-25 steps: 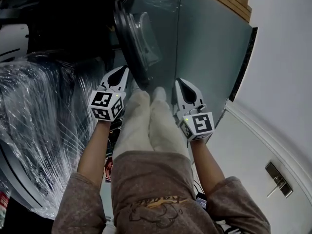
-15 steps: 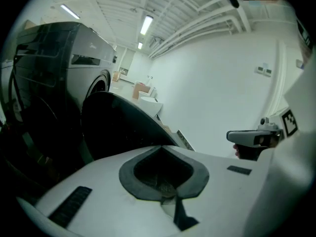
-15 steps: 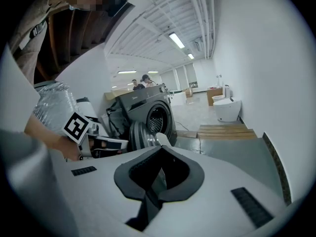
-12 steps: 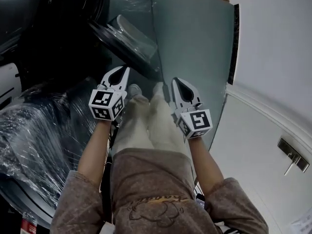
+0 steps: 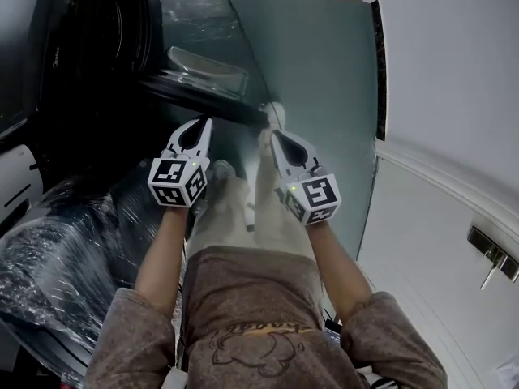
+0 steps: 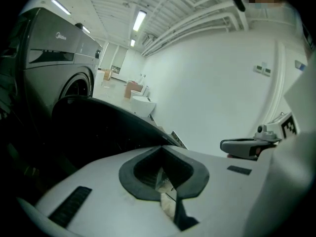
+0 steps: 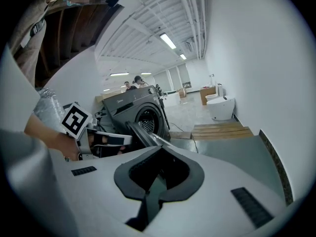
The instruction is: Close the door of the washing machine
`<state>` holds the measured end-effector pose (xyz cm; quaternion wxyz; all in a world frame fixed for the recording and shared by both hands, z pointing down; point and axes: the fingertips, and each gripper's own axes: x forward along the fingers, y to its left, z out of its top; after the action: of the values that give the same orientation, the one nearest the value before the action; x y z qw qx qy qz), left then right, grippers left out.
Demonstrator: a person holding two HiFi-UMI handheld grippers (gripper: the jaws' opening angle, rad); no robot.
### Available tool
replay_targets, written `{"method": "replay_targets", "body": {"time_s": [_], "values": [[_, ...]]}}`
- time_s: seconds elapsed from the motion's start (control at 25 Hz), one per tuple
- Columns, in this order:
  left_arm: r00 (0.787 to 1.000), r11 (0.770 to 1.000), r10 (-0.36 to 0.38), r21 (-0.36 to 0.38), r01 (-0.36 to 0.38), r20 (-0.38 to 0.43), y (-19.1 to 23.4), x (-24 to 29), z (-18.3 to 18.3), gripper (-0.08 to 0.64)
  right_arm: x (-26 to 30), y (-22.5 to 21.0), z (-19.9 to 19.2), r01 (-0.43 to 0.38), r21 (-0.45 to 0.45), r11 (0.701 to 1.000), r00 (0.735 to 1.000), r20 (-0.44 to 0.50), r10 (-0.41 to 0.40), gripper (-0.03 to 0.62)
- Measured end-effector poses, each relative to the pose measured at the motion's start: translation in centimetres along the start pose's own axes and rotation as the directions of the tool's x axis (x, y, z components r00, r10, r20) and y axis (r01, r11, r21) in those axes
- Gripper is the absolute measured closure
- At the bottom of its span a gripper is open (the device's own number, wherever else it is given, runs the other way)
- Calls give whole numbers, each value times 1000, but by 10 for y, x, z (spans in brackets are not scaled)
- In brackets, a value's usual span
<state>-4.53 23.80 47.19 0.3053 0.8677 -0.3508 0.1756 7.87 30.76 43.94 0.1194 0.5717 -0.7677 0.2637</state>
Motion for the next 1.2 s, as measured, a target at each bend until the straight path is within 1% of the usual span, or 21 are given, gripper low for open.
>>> {"method": "replay_targets", "body": {"time_s": [0.16, 0.44, 0.56, 0.76, 1.0, 1.2], "values": [[1000, 1000, 18, 13, -19, 16, 0, 24, 20, 558, 26, -21, 13, -36, 0, 999, 999, -7, 36, 600], [995, 995, 99, -17, -99, 4, 6, 60, 49, 558, 53, -68, 37, -99, 10, 995, 993, -57, 99, 600], [990, 988, 144, -54, -143, 5, 10, 76, 63, 558, 70, -94, 51, -122, 17, 992, 990, -73, 123, 600], [974, 969, 226, -111, -222, 27, 20, 96, 84, 558, 109, -126, 62, -188, 18, 982, 975, -116, 189, 600], [958, 952, 279, -154, -267, 65, 37, 119, 112, 558, 160, -138, 74, -255, 2, 967, 955, -155, 252, 600], [954, 945, 287, -189, -267, 90, 55, 136, 135, 558, 207, -138, 90, -287, -20, 958, 943, -180, 279, 600]]}}
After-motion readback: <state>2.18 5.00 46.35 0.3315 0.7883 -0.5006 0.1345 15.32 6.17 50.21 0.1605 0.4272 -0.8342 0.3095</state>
